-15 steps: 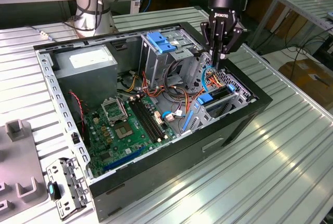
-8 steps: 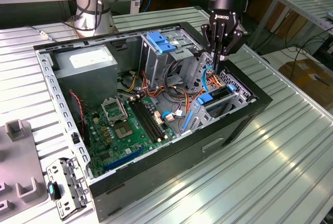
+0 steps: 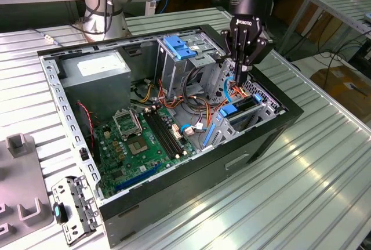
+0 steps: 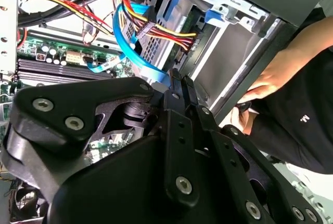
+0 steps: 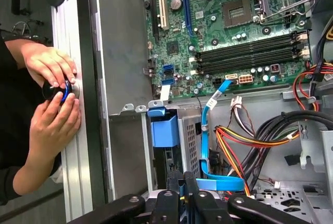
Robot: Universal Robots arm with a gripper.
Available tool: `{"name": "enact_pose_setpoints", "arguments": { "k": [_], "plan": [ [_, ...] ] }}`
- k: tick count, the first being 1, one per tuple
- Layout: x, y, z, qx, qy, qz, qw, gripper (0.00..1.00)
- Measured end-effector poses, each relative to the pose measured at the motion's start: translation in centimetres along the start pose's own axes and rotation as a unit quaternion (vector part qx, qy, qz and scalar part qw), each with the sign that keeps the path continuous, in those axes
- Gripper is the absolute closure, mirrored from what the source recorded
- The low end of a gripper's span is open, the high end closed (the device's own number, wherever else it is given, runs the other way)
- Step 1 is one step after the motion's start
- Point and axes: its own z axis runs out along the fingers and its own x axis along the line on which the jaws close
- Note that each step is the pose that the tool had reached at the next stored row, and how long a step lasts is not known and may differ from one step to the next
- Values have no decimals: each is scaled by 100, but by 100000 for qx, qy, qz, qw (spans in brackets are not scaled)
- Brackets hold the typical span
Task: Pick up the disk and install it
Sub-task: 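Insert the second disk wire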
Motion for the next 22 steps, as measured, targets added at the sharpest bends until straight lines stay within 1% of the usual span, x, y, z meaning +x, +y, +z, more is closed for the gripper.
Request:
{"name": "enact_pose_setpoints", "arguments": {
  "k": [2,11,13,14,15,17,18,19,20,21,22],
  "plan": [
    [2,9,4,225,-213,79,99999,84],
    [2,10,5,264,-235,92,99999,84],
    [3,11,6,351,-246,135,99999,84],
    [6,14,9,542,-271,200,99998,84],
    [8,18,12,898,-307,287,99995,84],
    [11,32,24,1722,-449,475,99983,84],
    [13,37,27,1975,-489,528,99978,84],
    [15,45,34,2481,-581,626,99966,84],
    [17,53,41,2805,-668,666,99956,84],
    [23,57,49,2989,-743,658,99950,84],
    [43,67,73,3186,-904,599,99943,84]
  ]
}}
